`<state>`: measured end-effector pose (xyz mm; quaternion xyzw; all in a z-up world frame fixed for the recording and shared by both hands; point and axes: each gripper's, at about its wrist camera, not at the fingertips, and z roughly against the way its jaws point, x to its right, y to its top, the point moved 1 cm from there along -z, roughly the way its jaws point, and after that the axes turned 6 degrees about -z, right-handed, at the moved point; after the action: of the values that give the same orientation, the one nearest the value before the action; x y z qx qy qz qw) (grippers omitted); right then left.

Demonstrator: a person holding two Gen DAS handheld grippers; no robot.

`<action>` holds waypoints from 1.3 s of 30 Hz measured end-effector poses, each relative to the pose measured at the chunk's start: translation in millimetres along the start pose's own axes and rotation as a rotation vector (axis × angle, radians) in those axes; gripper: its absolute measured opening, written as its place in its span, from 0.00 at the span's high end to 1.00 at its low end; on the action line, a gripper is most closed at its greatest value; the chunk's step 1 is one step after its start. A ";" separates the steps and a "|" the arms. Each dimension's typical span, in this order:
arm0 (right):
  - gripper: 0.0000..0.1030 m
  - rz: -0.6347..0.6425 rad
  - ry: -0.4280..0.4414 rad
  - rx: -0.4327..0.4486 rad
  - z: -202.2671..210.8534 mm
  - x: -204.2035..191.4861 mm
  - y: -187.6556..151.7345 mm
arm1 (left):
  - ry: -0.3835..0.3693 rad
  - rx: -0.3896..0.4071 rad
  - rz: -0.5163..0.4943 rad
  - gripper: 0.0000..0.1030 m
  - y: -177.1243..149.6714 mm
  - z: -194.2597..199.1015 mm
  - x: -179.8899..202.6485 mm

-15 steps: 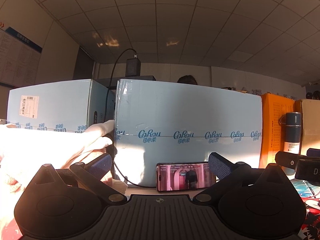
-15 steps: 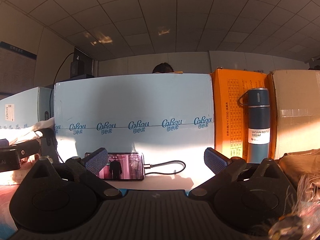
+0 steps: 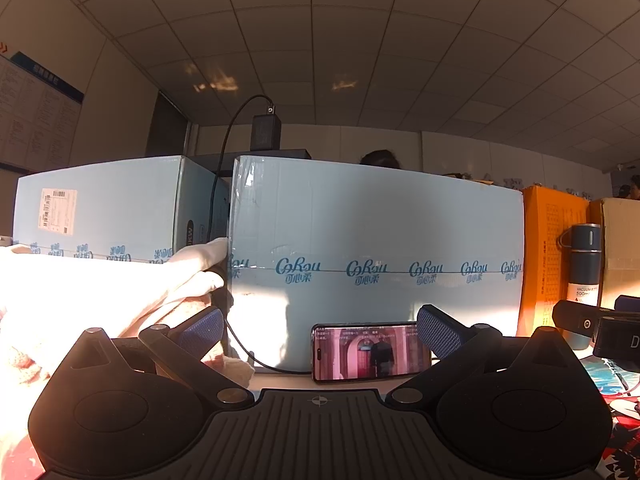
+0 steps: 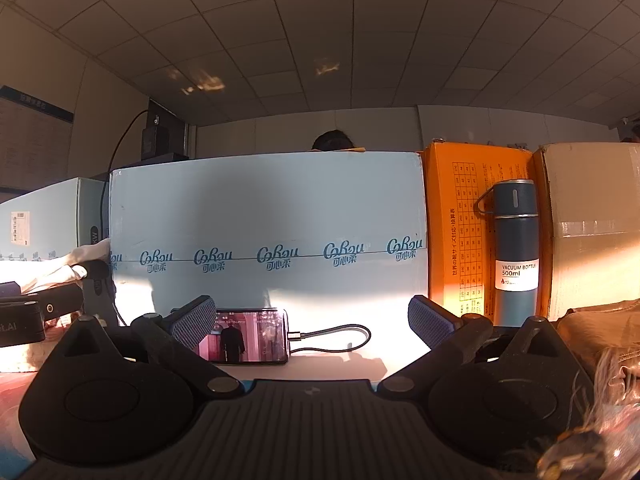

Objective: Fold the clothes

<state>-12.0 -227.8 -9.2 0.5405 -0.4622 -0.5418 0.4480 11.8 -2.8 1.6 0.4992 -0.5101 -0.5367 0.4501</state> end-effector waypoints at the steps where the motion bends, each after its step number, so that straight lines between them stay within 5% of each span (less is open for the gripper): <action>1: 0.00 -0.001 0.000 0.000 -0.1 0.0 0.1 | 0.000 0.000 0.002 0.00 -0.2 -0.1 -0.1; 39: 0.00 -0.001 -0.002 0.001 0.1 0.0 0.0 | -0.006 0.003 -0.006 0.00 -1.0 -0.8 -0.2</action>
<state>-12.0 -227.8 -9.2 0.5405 -0.4627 -0.5421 0.4470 12.7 -2.5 0.6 0.4998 -0.5106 -0.5389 0.4461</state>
